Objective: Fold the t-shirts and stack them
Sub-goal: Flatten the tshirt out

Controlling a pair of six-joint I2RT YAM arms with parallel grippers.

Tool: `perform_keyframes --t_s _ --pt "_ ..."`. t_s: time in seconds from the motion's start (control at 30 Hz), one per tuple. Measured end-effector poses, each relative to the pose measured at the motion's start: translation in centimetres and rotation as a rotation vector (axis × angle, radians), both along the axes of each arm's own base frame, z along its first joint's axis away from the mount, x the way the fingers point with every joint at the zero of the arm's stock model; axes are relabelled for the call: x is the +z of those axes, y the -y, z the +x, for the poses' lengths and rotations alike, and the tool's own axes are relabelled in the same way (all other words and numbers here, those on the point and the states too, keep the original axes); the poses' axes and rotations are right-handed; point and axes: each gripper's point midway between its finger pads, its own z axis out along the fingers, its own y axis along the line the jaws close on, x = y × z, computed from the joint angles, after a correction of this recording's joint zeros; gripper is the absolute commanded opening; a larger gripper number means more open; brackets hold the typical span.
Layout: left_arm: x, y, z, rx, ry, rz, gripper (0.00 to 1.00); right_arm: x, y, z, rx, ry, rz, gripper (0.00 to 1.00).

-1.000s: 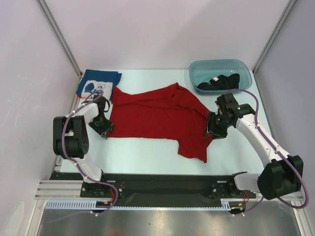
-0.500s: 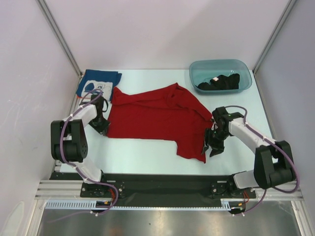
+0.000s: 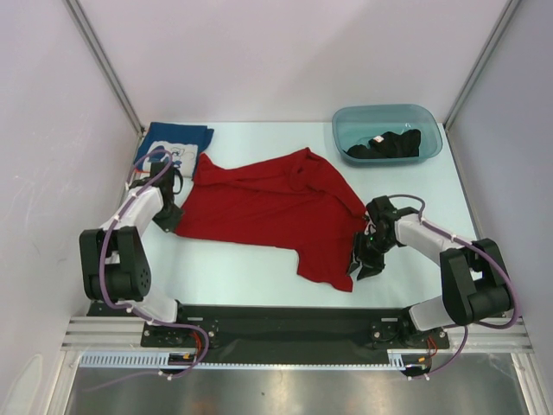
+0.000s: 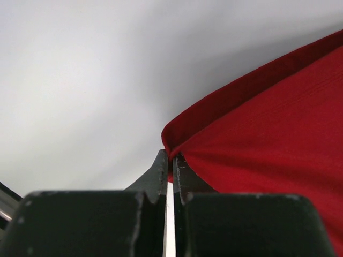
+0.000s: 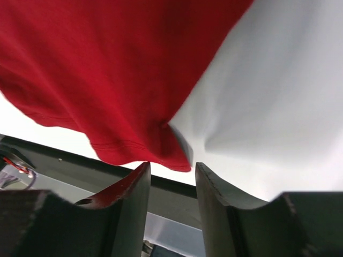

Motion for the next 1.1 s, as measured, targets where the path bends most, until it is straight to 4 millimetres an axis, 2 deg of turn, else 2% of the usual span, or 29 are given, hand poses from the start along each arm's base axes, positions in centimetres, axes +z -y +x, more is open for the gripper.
perform_keyframes --t_s 0.13,0.33,0.8,0.9,0.93,1.03,1.1 --pt "-0.7 0.2 0.0 -0.008 -0.017 -0.009 0.00 -0.3 -0.2 -0.8 0.017 -0.018 -0.015 0.44" --pt "-0.7 0.1 0.1 -0.018 -0.013 -0.007 0.00 -0.9 -0.2 -2.2 0.028 -0.048 -0.033 0.46" --pt "-0.7 0.0 0.2 -0.066 -0.021 0.002 0.00 -1.9 -1.0 -2.9 -0.010 -0.075 -0.039 0.42" --pt "-0.7 0.0 0.2 -0.075 -0.023 0.004 0.00 -2.0 -1.3 -3.1 -0.015 -0.081 -0.028 0.33" --pt "-0.7 0.0 0.3 -0.076 -0.022 0.004 0.00 -2.0 -1.4 -3.2 -0.015 -0.083 -0.026 0.18" --pt "-0.7 0.0 0.3 -0.086 -0.023 0.004 0.00 -2.2 -1.4 -3.3 -0.022 -0.084 -0.031 0.00" --pt "-0.7 0.0 0.3 -0.092 -0.025 0.004 0.00 -2.0 -1.3 -3.1 -0.025 -0.067 -0.042 0.00"
